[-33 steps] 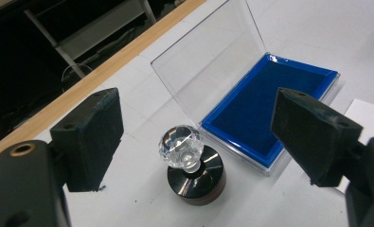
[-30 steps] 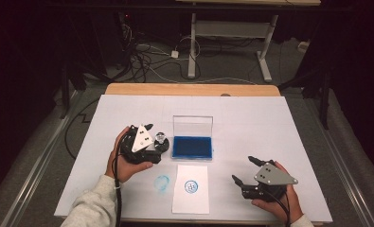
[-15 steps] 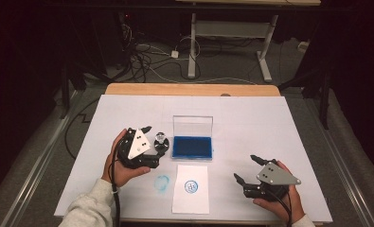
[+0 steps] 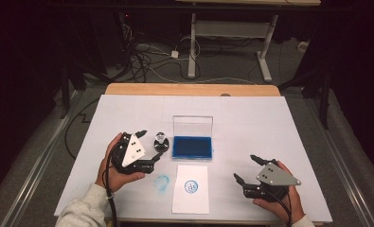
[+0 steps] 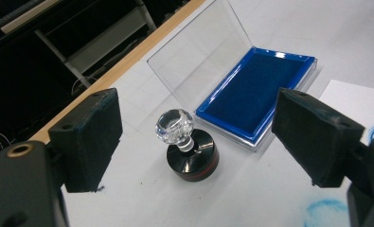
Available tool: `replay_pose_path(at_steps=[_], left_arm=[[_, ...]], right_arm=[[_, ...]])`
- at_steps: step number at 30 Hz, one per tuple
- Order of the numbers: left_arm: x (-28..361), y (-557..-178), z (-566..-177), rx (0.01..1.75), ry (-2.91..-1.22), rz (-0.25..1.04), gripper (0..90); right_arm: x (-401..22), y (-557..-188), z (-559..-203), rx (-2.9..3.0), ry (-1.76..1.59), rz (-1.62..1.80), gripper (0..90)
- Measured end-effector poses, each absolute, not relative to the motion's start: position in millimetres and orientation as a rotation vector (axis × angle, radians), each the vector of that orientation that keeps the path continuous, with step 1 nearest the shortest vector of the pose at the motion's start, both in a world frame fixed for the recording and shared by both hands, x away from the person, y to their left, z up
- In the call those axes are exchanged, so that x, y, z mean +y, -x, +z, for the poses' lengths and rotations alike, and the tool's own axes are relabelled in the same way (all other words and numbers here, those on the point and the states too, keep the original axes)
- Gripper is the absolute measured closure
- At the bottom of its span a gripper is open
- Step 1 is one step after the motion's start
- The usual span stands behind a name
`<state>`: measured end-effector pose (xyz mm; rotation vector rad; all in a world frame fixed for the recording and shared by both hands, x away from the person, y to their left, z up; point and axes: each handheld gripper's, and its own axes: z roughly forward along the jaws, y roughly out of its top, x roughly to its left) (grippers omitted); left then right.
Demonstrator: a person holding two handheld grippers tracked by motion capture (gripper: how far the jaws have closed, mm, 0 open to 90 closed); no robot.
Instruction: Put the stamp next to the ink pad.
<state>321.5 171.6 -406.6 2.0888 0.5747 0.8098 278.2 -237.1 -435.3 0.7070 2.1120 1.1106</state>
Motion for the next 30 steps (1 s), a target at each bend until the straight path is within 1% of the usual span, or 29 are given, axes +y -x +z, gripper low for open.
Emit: replay_pose_path(at_steps=[11,18,30], left_arm=[[179.6,-312.4,-413.1,0.548,-2.091,0.805,16.5],[181.8,-304.8,-418.1,0.514,-2.105,0.833,16.5],[192.9,-299.0,-433.6,0.560,-2.107,0.822,16.5]], right_arm=[[-239.1,-277.0,-435.3,2.106,-0.711,1.109,21.1],[-240.8,-275.3,-435.4,2.101,-0.716,1.105,21.1],[-245.9,-270.1,-435.4,2.081,-0.734,1.092,21.1]])
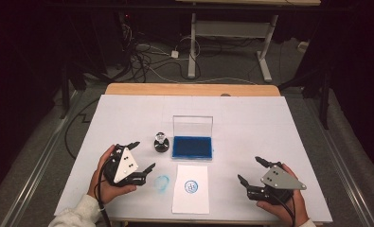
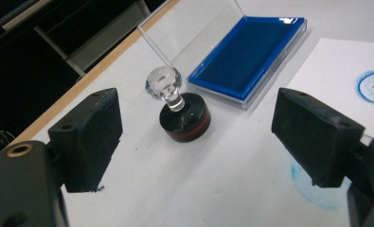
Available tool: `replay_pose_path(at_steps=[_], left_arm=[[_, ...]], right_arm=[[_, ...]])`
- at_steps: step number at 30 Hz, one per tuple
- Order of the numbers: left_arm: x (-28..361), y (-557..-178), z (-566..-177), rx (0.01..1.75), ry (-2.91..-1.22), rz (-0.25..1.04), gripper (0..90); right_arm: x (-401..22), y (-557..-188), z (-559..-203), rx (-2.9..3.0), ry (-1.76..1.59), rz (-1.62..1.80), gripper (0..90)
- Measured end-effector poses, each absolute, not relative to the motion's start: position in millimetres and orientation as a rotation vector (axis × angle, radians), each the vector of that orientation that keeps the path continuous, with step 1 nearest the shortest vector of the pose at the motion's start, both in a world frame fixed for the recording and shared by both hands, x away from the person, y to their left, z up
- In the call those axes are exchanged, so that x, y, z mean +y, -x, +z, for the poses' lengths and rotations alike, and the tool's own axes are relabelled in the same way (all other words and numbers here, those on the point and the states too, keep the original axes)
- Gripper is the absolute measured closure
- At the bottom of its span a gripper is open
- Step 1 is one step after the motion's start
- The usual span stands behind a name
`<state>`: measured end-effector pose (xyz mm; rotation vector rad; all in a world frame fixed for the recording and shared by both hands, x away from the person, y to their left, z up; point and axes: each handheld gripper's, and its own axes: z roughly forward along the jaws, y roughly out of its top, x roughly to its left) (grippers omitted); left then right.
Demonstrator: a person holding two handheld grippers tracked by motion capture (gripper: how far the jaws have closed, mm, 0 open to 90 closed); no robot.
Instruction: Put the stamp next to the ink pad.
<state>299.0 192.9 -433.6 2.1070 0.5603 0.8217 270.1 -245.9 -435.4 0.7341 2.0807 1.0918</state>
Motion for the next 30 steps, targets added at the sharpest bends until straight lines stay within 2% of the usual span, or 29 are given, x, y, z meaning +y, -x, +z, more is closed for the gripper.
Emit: replay_pose_path(at_steps=[17,30], left_arm=[[217.4,-284.0,-463.4,0.653,-2.153,0.773,16.6],[211.7,-279.6,-471.4,0.627,-2.202,0.744,16.5]], right_arm=[[-247.5,-267.9,-438.4,2.076,-0.751,1.091,21.2],[-247.0,-265.3,-439.8,2.084,-0.743,1.077,21.2]])
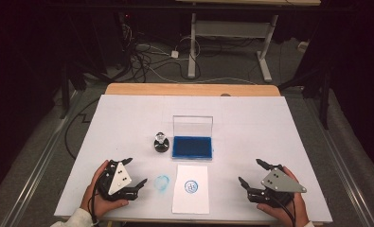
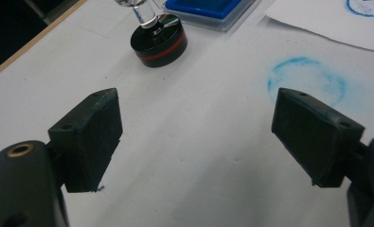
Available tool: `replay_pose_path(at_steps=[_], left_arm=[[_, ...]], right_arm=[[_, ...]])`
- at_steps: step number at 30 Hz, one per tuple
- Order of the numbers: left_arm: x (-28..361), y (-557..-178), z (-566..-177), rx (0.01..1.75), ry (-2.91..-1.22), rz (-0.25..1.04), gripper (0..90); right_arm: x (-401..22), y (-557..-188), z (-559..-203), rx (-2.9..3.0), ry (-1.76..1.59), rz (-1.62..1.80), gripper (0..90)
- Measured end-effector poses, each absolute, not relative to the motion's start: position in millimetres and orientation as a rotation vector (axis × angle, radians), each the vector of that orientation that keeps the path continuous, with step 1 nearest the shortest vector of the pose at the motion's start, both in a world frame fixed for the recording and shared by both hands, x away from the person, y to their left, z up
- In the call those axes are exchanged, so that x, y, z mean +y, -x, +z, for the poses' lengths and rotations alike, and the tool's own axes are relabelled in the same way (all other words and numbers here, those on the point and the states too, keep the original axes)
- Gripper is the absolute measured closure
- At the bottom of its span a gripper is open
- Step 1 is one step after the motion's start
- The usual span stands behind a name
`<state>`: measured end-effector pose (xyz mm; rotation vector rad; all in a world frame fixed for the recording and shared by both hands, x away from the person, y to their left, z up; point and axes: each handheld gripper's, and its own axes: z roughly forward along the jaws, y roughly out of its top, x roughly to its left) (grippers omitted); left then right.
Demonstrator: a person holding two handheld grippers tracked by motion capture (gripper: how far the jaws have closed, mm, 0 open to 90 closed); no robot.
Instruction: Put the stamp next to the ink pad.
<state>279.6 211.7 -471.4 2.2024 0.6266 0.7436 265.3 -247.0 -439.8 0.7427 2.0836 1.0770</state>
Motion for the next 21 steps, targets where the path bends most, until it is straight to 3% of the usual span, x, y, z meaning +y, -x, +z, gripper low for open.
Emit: replay_pose_path(at_steps=[21], left_arm=[[212.1,-279.9,-470.8,0.622,-2.217,0.720,16.5]], right_arm=[[-243.5,-266.1,-439.3,2.095,-0.727,1.072,21.3]])
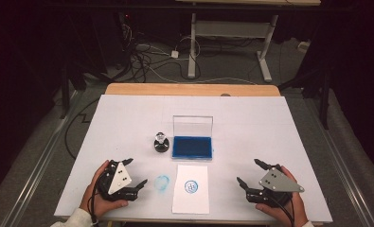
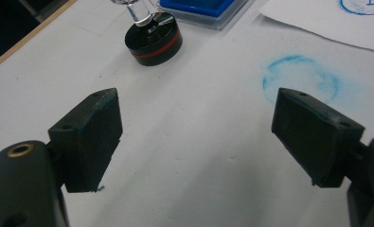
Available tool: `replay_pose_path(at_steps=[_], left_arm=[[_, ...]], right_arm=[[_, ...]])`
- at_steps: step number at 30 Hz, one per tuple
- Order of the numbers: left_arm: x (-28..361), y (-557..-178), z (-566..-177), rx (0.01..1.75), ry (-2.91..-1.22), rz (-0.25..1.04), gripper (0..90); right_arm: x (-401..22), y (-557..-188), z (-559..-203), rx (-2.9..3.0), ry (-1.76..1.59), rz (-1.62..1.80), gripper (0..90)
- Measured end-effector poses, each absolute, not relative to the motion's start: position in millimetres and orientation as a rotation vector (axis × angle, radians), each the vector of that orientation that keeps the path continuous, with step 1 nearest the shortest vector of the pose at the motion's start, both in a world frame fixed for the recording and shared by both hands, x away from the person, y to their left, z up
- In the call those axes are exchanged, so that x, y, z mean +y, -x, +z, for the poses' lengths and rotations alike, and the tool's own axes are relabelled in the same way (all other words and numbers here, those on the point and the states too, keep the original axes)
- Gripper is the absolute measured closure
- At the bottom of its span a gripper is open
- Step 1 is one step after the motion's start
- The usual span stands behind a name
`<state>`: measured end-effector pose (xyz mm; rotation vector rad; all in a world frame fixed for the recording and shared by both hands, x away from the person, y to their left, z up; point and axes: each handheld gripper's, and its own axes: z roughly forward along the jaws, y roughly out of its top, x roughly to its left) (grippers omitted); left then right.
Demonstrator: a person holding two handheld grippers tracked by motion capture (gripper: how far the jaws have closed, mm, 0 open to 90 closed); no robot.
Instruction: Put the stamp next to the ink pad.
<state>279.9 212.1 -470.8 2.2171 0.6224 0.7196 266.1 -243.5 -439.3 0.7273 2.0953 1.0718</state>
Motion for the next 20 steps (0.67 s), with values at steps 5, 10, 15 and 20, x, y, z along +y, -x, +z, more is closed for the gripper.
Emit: replay_pose_path(at_steps=[5,10,15,20], left_arm=[[212.5,-279.9,-469.1,0.619,-2.215,0.727,16.5],[214.4,-280.9,-467.1,0.632,-2.209,0.738,16.4],[219.5,-281.0,-463.5,0.651,-2.188,0.744,16.4],[224.5,-282.0,-461.3,0.675,-2.179,0.751,16.4]], right_arm=[[-244.4,-265.6,-439.3,2.094,-0.730,1.072,21.3],[-245.2,-265.4,-439.4,2.093,-0.735,1.072,21.3],[-244.3,-266.6,-440.0,2.098,-0.734,1.075,21.2],[-244.1,-268.0,-441.2,2.107,-0.735,1.073,21.1]])
